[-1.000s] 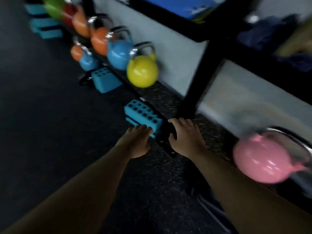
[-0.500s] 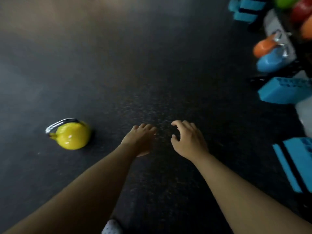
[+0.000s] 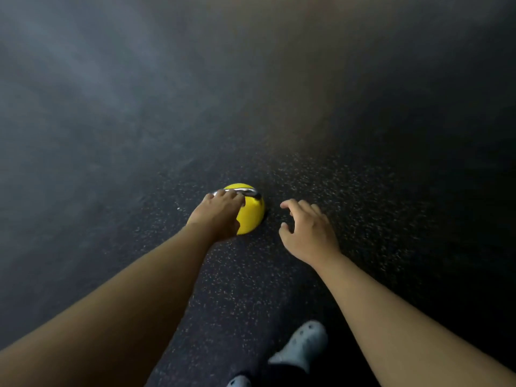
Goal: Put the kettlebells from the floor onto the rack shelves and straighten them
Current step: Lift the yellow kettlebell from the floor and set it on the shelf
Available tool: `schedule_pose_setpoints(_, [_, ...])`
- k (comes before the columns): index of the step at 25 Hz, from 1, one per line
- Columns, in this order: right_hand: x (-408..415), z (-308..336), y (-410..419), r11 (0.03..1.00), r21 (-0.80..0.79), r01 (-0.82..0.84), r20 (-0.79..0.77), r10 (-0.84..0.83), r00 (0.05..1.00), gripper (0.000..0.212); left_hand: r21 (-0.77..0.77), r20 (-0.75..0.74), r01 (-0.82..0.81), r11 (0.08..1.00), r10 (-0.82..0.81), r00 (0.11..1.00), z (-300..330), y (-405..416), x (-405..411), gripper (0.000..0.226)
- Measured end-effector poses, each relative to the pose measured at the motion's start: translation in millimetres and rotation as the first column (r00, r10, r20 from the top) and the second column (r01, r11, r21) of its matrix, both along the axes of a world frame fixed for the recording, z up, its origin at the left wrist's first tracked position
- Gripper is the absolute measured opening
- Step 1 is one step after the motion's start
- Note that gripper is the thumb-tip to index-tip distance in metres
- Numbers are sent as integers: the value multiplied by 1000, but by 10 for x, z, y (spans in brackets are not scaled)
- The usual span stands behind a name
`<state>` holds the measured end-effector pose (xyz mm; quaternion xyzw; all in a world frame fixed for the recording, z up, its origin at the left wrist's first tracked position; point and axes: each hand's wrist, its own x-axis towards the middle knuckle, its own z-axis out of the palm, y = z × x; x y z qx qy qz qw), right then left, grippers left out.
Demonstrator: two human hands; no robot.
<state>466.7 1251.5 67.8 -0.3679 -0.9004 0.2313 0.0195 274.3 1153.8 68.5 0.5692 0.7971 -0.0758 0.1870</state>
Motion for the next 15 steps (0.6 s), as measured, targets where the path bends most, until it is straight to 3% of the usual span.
schedule_pose_setpoints(8, [-1260,-1043,578,980,-66,-190,143,197,970,38,-18,31,-323,946,323,946,-967,289,-1036,43])
schedule_pose_setpoints(12, [-1618,-1748,674,977,-116,-178,236,201,951,57,-96,51,-292,951,298,953,-1721,416,-1340,52])
schedule_pose_setpoints(15, [-1847,-2175,723,976,-167,-141,287,185,940,47,-188,118,-254,949,279,953,-2167,479,-1521,54])
